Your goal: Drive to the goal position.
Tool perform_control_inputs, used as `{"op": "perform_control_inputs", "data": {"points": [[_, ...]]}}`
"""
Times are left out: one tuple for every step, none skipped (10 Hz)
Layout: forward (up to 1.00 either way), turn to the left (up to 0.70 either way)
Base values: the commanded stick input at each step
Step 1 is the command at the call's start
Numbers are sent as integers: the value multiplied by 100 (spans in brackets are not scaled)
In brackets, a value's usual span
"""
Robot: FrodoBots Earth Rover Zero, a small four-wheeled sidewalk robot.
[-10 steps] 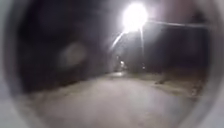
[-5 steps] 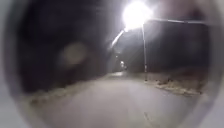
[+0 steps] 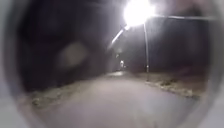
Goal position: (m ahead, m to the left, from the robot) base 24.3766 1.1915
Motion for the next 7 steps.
{"op": "perform_control_inputs", "data": {"points": [[85, 0], [85, 0], [85, 0], [85, 0], [85, 0], [85, 0], [85, 0]]}}
